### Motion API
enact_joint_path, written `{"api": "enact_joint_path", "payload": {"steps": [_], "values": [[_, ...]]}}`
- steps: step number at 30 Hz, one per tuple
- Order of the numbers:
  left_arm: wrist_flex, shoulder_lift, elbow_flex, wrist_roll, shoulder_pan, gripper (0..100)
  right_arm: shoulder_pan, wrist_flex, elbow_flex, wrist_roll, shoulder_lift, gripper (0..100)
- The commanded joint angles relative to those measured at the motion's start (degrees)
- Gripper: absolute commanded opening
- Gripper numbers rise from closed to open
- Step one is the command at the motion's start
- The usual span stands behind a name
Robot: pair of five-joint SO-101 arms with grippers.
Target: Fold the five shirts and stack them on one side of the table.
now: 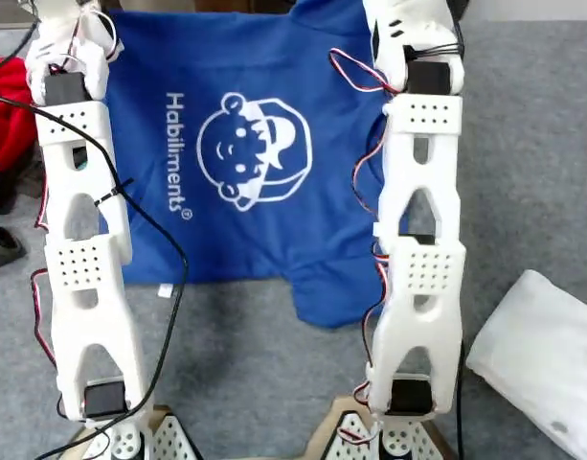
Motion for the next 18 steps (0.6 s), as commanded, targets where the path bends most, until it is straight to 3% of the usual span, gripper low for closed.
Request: {"api": "enact_joint_path", "payload": {"steps": [1,8,18], "values": [[-4.4,-0.7,-0.2,0.4,1.1,2,-0.8,-0.1,-7.4,-0.2,1.6,0.4],[-5.1,-0.2,-0.3,0.3,1.1,2,-1.4,-0.3,-9.5,-0.4,2.2,0.4],[-8.3,-0.7,-0.3,-4.1,0.5,2,-2.1,-12.3,-6.6,4.6,2.3,0.4]]}}
